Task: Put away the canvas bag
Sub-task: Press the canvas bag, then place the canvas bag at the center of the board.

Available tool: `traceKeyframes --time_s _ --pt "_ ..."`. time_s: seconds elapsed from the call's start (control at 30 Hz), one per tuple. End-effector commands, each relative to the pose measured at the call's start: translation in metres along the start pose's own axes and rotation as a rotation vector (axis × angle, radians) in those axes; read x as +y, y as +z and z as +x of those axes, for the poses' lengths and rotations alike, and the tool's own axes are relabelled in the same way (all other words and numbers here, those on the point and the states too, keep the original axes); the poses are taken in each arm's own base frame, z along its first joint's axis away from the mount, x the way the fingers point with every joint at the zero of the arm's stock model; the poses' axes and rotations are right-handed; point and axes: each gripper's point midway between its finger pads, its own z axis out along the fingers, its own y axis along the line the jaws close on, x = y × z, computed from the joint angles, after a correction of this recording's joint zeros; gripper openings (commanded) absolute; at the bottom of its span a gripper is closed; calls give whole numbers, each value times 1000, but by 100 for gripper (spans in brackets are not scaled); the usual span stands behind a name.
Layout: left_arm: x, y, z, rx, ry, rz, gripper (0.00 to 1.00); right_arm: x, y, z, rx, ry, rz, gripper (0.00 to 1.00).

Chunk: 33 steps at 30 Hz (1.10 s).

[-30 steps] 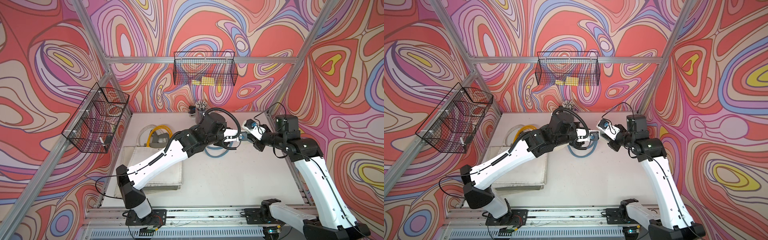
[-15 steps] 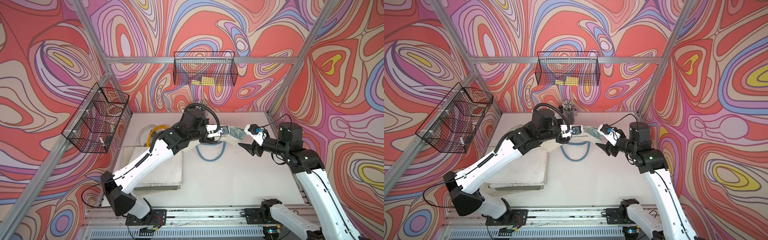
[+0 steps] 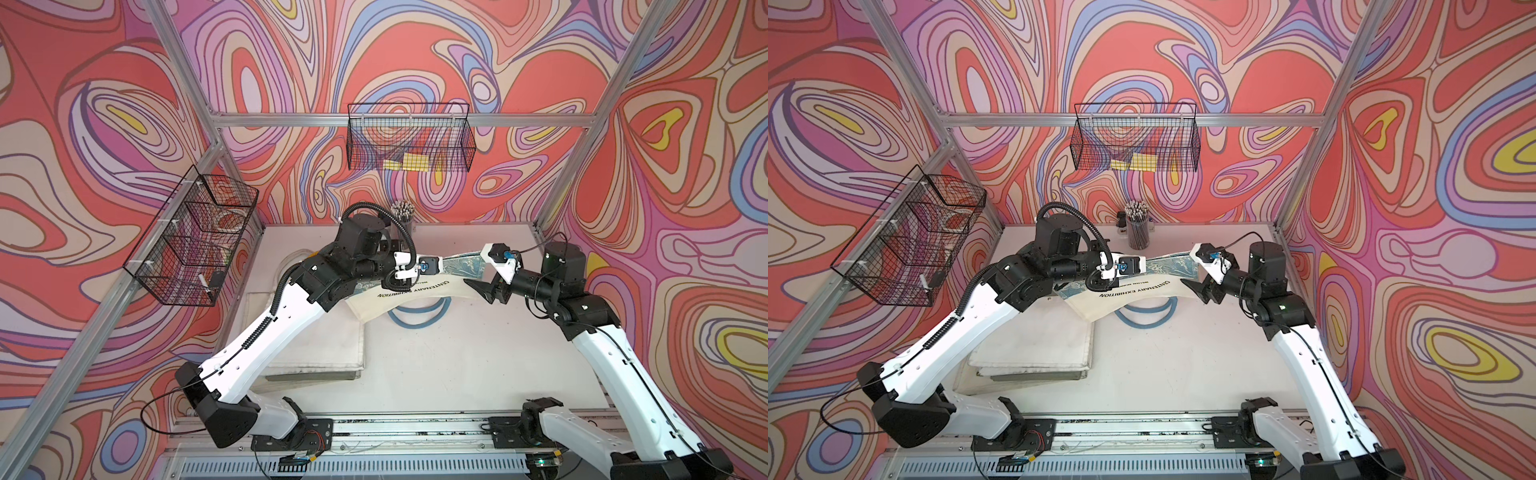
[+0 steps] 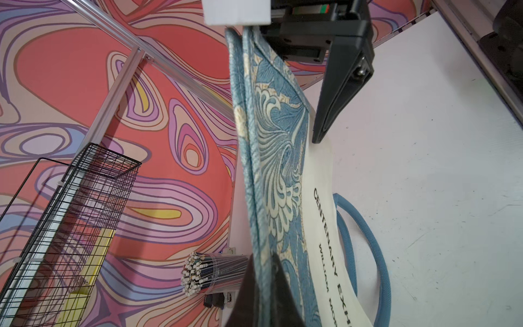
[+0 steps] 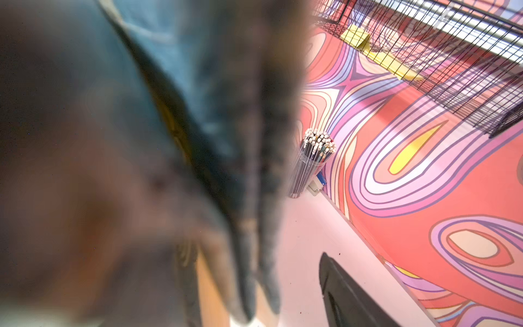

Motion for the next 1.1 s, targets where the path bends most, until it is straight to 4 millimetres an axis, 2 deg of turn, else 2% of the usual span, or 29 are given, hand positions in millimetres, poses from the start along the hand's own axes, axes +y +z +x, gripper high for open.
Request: traceKeyframes --time_s 0.0,0.07,0.17,0.27,0.4,0.47,0.5,0.63,0.77,0.87,1.07 --pt "13 -35 -34 -119 72 -42 0 -10 5 2 0 10 33 84" --pt "15 -39 -33 -115 65 -43 0 -11 3 3 18 1 45 85" --pt "15 -45 -35 -127 61 -36 0 -9 0 9 62 14 44 98" --pt "11 -48 -38 -162 54 -14 0 8 4 12 50 42 -57 99" --pt "11 -46 -38 -174 43 15 0 25 14 4 -28 72 -199 97" --pt "12 -43 -34 -162 35 25 0 26 19 0 -68 70 -229 87" --pt "14 -42 -30 -154 30 24 0 25 22 0 -81 67 -240 77" --pt "28 -41 -17 -134 14 -16 0 16 37 4 -112 64 -236 1" --pt "48 -37 -3 -101 30 -83 0 0 53 3 -156 55 -185 0" --pt "66 -32 14 -53 54 -139 0 -9 75 -2 -177 -4 -134 0" --pt "101 -32 52 57 59 -280 0 -9 145 -14 -166 -126 -50 0"
